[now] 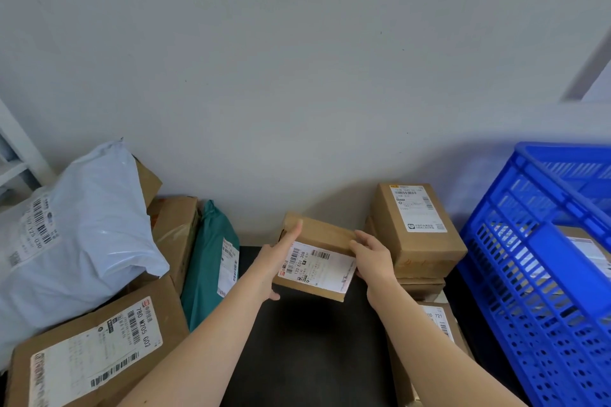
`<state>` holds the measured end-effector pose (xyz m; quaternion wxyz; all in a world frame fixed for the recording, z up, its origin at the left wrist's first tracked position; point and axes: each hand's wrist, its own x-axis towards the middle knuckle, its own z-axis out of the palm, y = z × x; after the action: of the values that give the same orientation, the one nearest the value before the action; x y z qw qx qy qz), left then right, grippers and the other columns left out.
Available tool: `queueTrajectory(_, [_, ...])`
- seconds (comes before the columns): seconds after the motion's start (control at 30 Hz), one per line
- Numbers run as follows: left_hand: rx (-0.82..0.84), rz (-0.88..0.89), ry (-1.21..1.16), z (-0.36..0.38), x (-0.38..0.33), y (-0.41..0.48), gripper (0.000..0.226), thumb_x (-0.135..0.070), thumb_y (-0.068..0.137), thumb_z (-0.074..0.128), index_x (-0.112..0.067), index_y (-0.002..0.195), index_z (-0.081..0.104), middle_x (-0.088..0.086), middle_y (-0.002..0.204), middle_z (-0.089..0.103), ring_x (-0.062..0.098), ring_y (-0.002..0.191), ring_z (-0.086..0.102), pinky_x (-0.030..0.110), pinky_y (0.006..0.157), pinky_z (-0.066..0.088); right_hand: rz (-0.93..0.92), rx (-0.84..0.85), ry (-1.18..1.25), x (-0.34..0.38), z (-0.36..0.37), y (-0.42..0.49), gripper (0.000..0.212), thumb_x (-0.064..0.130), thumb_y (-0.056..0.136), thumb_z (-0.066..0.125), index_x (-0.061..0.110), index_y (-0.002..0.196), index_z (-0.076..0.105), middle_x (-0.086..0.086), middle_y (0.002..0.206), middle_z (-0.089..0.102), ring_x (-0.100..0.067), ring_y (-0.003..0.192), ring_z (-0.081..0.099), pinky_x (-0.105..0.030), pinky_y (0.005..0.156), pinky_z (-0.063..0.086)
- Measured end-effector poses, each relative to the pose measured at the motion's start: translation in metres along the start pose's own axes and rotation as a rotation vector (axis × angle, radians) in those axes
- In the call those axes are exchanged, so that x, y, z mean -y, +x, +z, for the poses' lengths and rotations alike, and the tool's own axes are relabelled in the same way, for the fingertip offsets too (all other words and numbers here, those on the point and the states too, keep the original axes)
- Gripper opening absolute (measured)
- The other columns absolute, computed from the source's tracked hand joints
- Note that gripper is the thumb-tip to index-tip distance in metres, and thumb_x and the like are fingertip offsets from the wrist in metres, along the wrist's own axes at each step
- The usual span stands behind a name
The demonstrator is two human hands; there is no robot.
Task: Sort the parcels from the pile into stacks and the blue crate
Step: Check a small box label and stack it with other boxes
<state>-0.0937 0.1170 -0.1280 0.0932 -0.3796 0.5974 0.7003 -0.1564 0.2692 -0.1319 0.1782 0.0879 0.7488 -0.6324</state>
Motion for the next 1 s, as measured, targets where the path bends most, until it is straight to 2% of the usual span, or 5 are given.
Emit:
queueTrajectory(0.2, [-0.116, -0.005, -0.147, -0.002, 0.005, 0.012, 0.058, -0.057, 0.083, 0.057, -0.009, 0.115, 0.053, 0.013, 0.103, 0.064, 0.029, 0.101, 0.057, 0.053, 0.103, 0.038, -0.031, 0.031, -0.002, 0.002, 0.004, -0.002, 0.040, 0.019, 0.101, 0.047, 0.024, 0.140, 0.047, -0.002, 0.136, 0.050, -0.024, 0.122, 0.048, -0.038, 0.101, 0.045])
queueTrajectory(0.3, [-0.120, 0.033, -0.192, -0.004, 0.004, 0.010, 0.039, -0.048, 0.088, 0.055, -0.010, 0.091, 0.054, 0.013, 0.087, 0.063, 0.024, 0.083, 0.059, 0.040, 0.083, 0.047, 0.003, 0.028, 0.042, 0.002, 0.001, 0.001, 0.042, 0.021, 0.101, 0.045, 0.023, 0.143, 0.042, -0.003, 0.141, 0.048, -0.028, 0.130, 0.044, -0.044, 0.109, 0.038])
queueTrajectory(0.57, [0.044, -0.043, -0.458, -0.009, 0.006, 0.018, 0.044, -0.050, 0.085, 0.056, -0.011, 0.106, 0.056, 0.019, 0.108, 0.063, 0.034, 0.104, 0.056, 0.052, 0.096, 0.043, 0.317, 0.086, 0.227, -0.004, -0.004, 0.003, 0.038, 0.034, 0.100, 0.049, 0.021, 0.135, 0.045, -0.008, 0.113, 0.058, -0.032, 0.117, 0.051, -0.054, 0.104, 0.039])
queueTrajectory(0.8, [0.071, -0.084, -0.450, -0.012, 0.008, 0.024, 0.058, -0.057, 0.085, 0.053, -0.011, 0.121, 0.049, 0.020, 0.118, 0.057, 0.041, 0.122, 0.047, 0.060, 0.106, 0.028, 0.294, 0.232, 0.421, 0.000, -0.005, 0.003, 0.035, 0.040, 0.099, 0.046, 0.020, 0.127, 0.053, -0.013, 0.112, 0.065, -0.031, 0.101, 0.060, -0.049, 0.083, 0.049])
queueTrajectory(1.0, [-0.052, 0.040, -0.306, -0.012, 0.009, 0.025, 0.033, -0.035, 0.088, 0.064, -0.014, 0.111, 0.054, 0.011, 0.104, 0.064, 0.023, 0.096, 0.059, 0.043, 0.094, 0.045, 0.219, 0.208, 0.362, 0.002, -0.007, 0.006, 0.061, 0.032, 0.094, 0.059, 0.030, 0.147, 0.028, -0.009, 0.123, 0.054, -0.029, 0.105, 0.058, -0.051, 0.084, 0.053])
